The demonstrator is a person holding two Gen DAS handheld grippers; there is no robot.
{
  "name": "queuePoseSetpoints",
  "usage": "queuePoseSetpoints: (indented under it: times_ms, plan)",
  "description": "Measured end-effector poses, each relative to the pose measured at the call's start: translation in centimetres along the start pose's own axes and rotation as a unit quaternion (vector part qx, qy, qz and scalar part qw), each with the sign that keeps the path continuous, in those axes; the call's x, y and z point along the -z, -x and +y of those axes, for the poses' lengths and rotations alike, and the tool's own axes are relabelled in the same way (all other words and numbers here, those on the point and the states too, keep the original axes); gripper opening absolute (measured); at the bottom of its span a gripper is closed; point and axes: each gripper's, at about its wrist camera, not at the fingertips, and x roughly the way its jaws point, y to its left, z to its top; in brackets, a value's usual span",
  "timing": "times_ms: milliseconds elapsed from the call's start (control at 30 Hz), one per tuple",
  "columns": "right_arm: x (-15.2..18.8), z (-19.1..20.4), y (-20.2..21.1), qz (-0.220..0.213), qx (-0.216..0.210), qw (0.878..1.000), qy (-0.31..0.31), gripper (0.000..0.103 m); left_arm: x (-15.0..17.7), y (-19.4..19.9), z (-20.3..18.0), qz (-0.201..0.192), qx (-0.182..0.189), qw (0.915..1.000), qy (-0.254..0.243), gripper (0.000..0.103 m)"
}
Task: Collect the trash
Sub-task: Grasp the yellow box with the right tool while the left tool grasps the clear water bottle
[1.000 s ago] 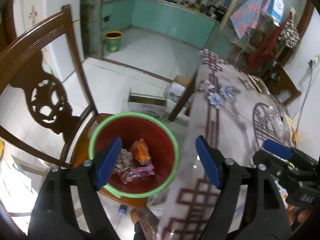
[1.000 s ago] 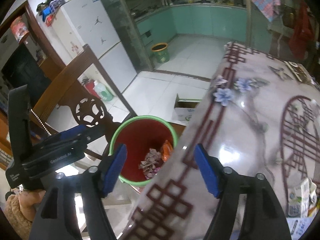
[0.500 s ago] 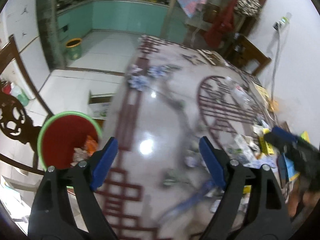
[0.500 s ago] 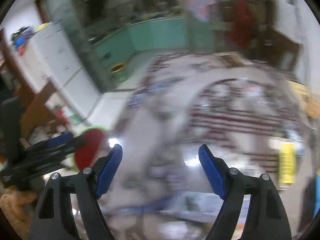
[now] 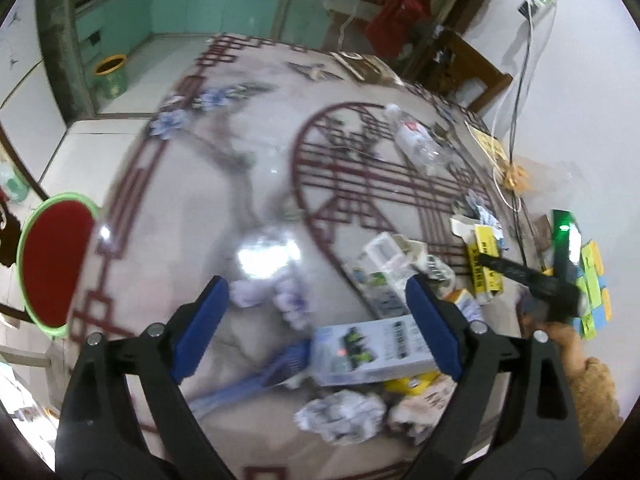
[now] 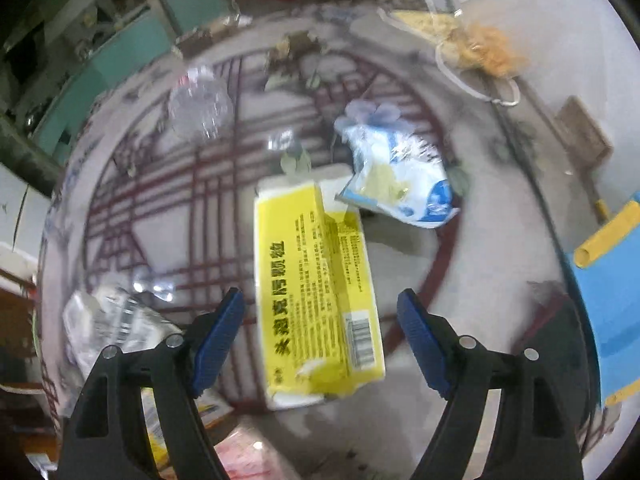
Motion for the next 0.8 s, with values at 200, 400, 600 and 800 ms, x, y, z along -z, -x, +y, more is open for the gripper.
queuePoseSetpoints:
  times_ms: [200,400,600,800]
  plan:
    - [-0.4,-0.6,-2.7,0.019,-0.013,1.000,0.009,0.063,-3.2,-2.5,-4.8,0.011,0.008,0.9991,-0.039,0.088]
    - [-1.1,-1.7,-1.5,-0.004,-0.056,0.998,0.008,0.039,-8.7,-7.7,-9.8,0.018,0.004,0.9968,-0.077,0.088]
    - [-2.5,-2.0,-0.2,-0.024,-0.086,0.996,0.007,0.039,-14.3,-15.2,-15.0,0.037,0.007,0.9943,-0.100,0.088]
    - [-3.3,-2.4,-0.8,-0.024,-0.115,0.993,-0.012,0.039,-17.8,-23.9,-17.2,0.069,-0.019,0.9921,-0.103,0.088]
